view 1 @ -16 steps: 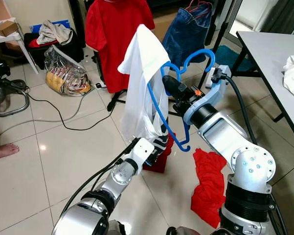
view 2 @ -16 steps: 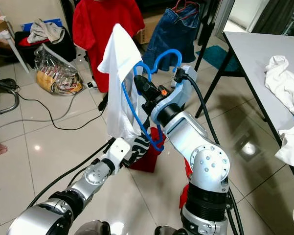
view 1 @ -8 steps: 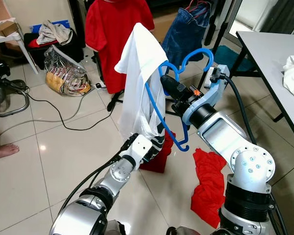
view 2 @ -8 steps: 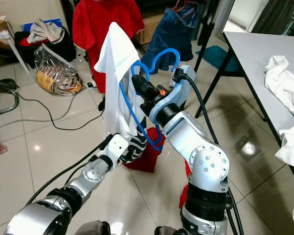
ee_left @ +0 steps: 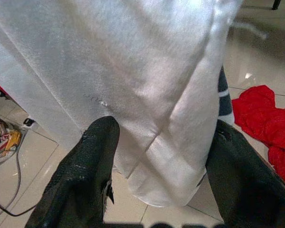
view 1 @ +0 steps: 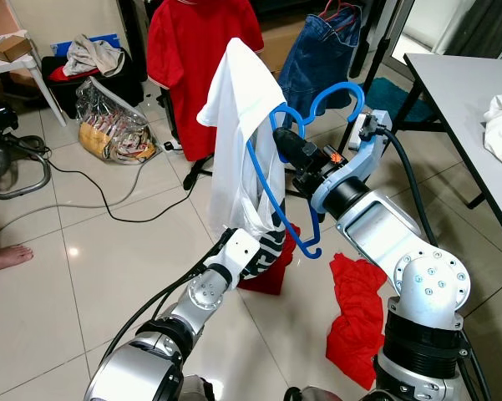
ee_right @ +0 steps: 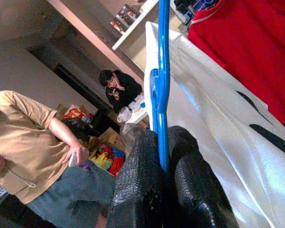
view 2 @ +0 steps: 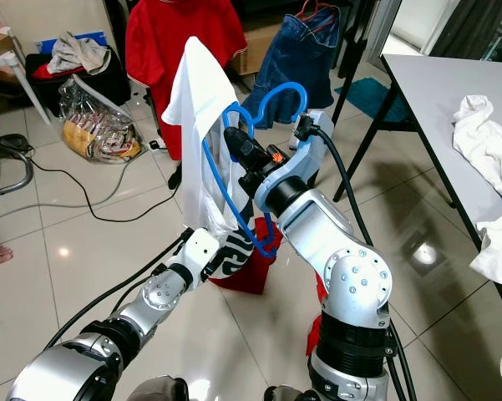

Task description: Hang hanger

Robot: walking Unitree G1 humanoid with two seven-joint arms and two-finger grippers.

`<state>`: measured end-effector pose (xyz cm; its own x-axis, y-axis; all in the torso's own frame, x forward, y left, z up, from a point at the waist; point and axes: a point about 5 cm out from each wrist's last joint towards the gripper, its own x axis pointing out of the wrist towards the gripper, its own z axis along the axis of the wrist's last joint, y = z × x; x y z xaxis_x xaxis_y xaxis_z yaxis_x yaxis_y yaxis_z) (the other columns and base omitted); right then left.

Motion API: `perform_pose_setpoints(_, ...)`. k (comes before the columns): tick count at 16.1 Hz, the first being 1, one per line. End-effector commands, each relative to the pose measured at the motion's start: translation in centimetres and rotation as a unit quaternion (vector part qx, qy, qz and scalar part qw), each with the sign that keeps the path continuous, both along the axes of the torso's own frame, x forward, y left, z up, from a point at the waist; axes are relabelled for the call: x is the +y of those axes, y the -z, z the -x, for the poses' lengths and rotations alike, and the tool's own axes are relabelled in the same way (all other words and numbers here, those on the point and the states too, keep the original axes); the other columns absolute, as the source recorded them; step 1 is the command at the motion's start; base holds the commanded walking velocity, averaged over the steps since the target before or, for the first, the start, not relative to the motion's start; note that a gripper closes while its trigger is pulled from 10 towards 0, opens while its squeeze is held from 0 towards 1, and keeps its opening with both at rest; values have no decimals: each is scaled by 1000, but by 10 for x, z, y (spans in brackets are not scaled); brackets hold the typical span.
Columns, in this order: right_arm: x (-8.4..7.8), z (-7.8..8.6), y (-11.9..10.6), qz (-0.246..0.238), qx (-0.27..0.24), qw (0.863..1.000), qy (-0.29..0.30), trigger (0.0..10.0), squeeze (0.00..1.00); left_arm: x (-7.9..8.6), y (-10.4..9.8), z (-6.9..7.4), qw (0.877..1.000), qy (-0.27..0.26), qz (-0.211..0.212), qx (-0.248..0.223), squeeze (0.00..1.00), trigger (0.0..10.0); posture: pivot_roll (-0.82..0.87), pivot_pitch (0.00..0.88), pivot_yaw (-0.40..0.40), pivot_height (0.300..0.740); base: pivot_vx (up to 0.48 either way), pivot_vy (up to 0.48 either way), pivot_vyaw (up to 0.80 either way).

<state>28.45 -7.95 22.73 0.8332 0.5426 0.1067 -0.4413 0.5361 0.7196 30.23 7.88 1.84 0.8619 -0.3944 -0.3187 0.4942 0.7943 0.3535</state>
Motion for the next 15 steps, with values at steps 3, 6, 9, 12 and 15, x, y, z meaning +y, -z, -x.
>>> perform_pose_setpoints(3, 0, 3, -11, -12, -26, 1000, -3, 10000, 0, -4, -4, -2, 1000, 15, -3, -12, 0, 0, 17, 66, 12, 740, 0, 0, 0)
perform_pose_setpoints(6, -1, 3, -12, -14, -26, 1000, -2, 10000, 0, -5, -6, -3, 1000, 19, -2, -17, 0, 0, 16, 64, 12, 740, 0, 0, 0)
perform_pose_setpoints(9, -1, 3, -12, -14, -27, 1000, -1, 10000, 0, -5, -6, -3, 1000, 20, 0, -18, 0, 0, 16, 64, 12, 740, 0, 0, 0)
perform_pose_setpoints(12, -1, 3, -12, -15, -27, 1000, -1, 10000, 0, -6, -7, -3, 1000, 21, 2, -19, 0, 0, 16, 64, 12, 740, 0, 0, 0)
perform_pose_setpoints(15, -1, 2, -13, -15, -27, 1000, -1, 10000, 0, -5, -7, -3, 1000, 22, 2, -20, 0, 0, 15, 62, 12, 740, 0, 0, 0)
